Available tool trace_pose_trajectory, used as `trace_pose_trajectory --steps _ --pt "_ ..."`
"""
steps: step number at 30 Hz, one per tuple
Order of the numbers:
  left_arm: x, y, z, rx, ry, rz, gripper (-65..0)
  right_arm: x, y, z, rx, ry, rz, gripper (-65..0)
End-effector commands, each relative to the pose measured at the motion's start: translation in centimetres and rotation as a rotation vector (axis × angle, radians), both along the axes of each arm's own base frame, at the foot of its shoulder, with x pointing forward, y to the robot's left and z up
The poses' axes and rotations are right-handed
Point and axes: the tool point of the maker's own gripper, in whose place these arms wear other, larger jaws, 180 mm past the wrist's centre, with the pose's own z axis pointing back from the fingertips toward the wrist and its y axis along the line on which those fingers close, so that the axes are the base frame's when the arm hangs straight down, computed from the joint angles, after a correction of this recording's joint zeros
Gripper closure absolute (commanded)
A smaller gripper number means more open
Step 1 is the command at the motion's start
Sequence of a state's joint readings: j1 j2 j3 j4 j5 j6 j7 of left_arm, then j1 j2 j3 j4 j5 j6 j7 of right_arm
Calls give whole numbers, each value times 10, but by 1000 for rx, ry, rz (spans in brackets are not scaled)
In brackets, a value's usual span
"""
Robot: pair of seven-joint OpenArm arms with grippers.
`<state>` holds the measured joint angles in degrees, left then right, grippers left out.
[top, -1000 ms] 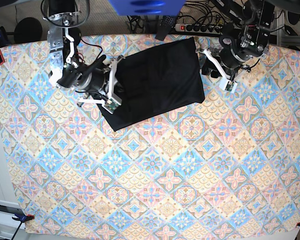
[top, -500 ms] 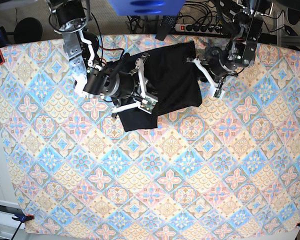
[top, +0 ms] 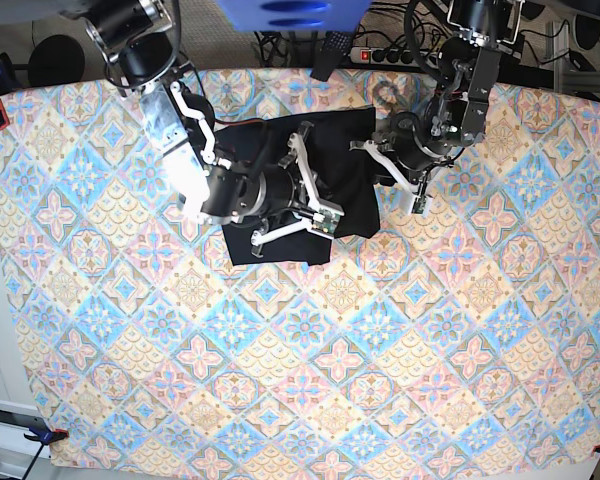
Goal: Fold the T-shirt properly
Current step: 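Fold the strip in half, bringing the right gripper's end onto the left gripper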
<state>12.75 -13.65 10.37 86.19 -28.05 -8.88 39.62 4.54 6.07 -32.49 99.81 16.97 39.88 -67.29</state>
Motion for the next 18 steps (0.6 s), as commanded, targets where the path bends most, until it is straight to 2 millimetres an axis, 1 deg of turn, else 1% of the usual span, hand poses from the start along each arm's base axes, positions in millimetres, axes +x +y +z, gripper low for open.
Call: trace_pose_trajectory --steps 1,4,7,9,11,12,13,14,16,18 --pt "3 -1 5 -11 -14 -6 -167 10 11 15 57 -35 5 -2" --pt "3 4 5 0 -16 -6 -167 10 10 6 47 -8 0 -3" --pt "3 5 5 2 -17 -6 -167 0 20 0 39 15 36 -3" --pt "4 6 5 4 -18 -5 -167 -10 30 -3 28 20 91 -3" --pt "7 11 7 5 -23 11 -167 -27 45 -6 16 23 169 -3" --pt "8 14 7 7 -24 23 -167 -33 51 -5 18 17 202 -3" --pt "9 15 7 6 -25 28 -167 -33 54 -4 17 7 214 -5" --pt "9 15 7 6 -25 28 -167 -30 53 -3 9 -3 218 -15" --pt "9 15 8 6 -28 27 -167 -28 52 -4 -12 -17 220 -61" --pt "9 15 7 6 -27 27 -167 -30 52 -7 -33 -30 238 -139"
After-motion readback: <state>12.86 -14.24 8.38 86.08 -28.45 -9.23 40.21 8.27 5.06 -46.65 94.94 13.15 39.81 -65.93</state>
